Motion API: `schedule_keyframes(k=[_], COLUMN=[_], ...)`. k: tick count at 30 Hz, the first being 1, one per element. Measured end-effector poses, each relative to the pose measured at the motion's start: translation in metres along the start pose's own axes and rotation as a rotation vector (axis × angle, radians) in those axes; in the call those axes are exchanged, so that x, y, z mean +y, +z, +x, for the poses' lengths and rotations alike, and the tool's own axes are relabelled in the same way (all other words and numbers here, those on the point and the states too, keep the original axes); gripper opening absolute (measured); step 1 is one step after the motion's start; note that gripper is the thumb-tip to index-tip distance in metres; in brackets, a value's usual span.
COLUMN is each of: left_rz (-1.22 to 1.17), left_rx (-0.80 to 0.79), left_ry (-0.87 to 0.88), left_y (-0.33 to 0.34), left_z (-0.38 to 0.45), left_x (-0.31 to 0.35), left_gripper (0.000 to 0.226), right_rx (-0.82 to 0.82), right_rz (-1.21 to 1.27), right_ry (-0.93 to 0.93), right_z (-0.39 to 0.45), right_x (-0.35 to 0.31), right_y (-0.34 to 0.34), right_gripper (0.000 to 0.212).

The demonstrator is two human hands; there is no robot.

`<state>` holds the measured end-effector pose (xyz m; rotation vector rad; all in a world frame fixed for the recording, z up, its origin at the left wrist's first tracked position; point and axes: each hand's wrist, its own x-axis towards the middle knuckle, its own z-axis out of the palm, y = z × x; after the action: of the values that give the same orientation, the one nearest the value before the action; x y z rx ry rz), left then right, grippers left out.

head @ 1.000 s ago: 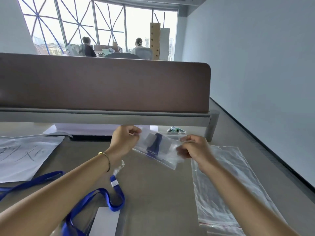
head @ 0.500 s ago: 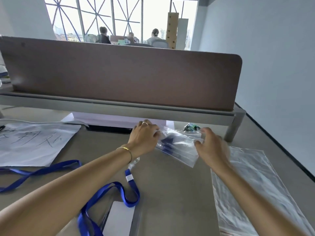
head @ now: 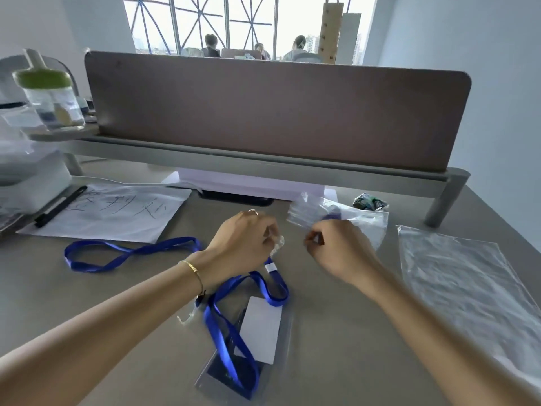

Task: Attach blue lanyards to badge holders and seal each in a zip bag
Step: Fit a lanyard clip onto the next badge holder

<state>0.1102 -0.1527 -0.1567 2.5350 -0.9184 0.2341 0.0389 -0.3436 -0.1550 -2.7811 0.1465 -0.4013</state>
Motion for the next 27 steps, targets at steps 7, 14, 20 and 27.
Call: schedule_keyframes(k=[7, 14, 20, 27], left_rz=[0.059, 0.288, 0.419, 0.307], left_rx=[-0.077, -0.172, -0.248, -0.246], left_ry=[-0.030, -0.071, -0.078, -0.040], left_y=[-0.027, -0.002, 0.002, -0.017], left_z=[-0.076, -0.108, -0.103, -0.106], left_x=[0.010, 0.047, 0.059, 0.057], left_gripper=[0.007, 0.064, 0.078, 0.044], right_rx=[-0.315, -0.317, -0.337, -0.343], right_rz=[0.037, 0.057, 0.074, 0.123], right_ry=[-0.068, -0.057, -0.035, -0.033], right_z=[-0.037, -0.036, -0.033, -0.031], right_x=[-0.021, -0.019, -0.016, -0.009], right_y=[0.014, 0.016, 0.025, 0.022], right_gripper=[0.019, 0.017, 0.017, 0.023])
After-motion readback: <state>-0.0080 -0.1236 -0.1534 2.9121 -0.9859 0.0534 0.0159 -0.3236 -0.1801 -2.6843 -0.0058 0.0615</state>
